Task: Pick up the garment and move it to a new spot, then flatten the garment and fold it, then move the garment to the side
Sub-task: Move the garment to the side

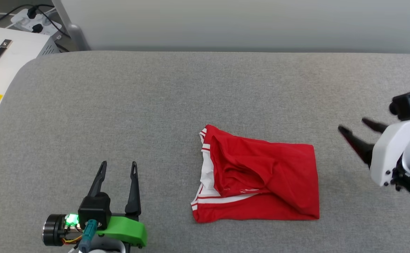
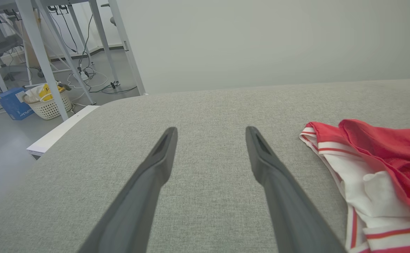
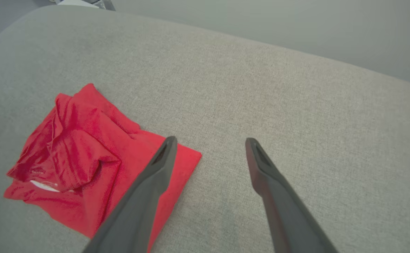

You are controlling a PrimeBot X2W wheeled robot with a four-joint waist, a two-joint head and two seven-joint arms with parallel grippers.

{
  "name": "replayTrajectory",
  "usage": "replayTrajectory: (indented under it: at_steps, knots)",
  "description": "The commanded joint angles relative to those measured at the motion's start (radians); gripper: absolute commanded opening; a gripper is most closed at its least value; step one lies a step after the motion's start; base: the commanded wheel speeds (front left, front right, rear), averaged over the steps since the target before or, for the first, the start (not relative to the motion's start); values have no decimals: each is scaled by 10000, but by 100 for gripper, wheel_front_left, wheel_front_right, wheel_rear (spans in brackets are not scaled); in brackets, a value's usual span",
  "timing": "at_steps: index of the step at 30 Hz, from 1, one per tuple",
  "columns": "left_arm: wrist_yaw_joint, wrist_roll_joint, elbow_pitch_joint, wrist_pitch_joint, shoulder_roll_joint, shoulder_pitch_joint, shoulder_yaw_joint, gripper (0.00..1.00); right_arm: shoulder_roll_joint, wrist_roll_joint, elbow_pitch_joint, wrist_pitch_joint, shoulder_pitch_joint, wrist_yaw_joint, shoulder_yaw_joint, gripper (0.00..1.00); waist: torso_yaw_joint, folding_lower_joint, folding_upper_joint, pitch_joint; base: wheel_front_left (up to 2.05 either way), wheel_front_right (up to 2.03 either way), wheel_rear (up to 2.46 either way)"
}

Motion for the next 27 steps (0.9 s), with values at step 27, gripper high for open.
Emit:
replayTrajectory:
  at_steps: [27]
  knots:
    - [-64, 55, 82, -59, -151, -1026, -189, 100, 468, 2037, 2994, 1254, -143, -9, 3083, 100, 873, 0, -1, 1164, 0, 0, 0]
